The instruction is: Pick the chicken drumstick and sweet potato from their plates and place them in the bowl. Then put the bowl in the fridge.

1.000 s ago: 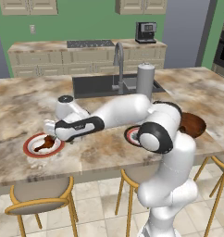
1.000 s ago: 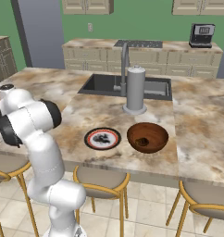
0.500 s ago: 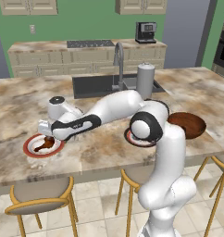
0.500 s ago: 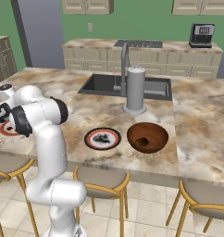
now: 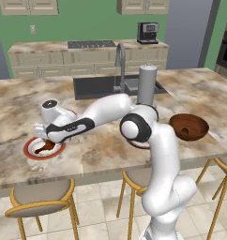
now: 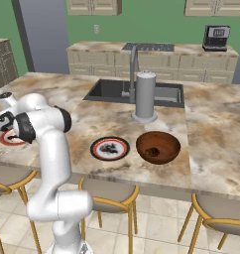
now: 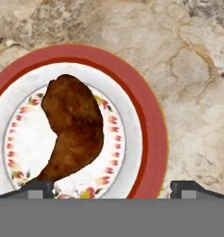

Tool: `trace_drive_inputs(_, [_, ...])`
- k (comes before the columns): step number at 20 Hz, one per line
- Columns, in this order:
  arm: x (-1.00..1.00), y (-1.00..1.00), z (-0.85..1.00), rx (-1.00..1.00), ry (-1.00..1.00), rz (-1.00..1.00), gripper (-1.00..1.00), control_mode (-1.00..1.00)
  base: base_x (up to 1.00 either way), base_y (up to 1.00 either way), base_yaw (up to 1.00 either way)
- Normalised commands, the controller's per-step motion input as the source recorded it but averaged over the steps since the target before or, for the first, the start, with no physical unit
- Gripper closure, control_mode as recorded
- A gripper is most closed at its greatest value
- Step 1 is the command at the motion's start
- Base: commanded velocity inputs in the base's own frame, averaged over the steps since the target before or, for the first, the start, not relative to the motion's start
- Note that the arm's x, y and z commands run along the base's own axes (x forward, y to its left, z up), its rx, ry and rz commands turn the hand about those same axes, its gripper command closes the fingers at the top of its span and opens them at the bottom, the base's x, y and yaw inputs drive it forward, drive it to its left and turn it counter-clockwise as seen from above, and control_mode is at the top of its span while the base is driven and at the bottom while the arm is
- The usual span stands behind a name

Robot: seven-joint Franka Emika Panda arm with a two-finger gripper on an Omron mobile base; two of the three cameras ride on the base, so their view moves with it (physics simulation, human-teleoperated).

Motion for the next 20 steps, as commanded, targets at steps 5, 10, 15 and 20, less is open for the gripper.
trace_drive_inputs(5, [0.32, 0.13, -0.26, -0.02, 0.00, 0.00, -1.00, -1.00, 0.00, 0.00, 0.00])
trace_drive_inputs(10, [0.30, 0.09, -0.25, 0.00, 0.00, 0.00, -1.00, -1.00, 0.00, 0.00, 0.00])
trace_drive_inputs(15, [0.29, 0.10, -0.23, 0.00, 0.00, 0.01, -1.00, -1.00, 0.00, 0.00, 0.00])
trace_drive_inputs(20, [0.09, 0.06, -0.24, 0.00, 0.03, 0.02, -1.00, -1.00, 0.00, 0.00, 0.00])
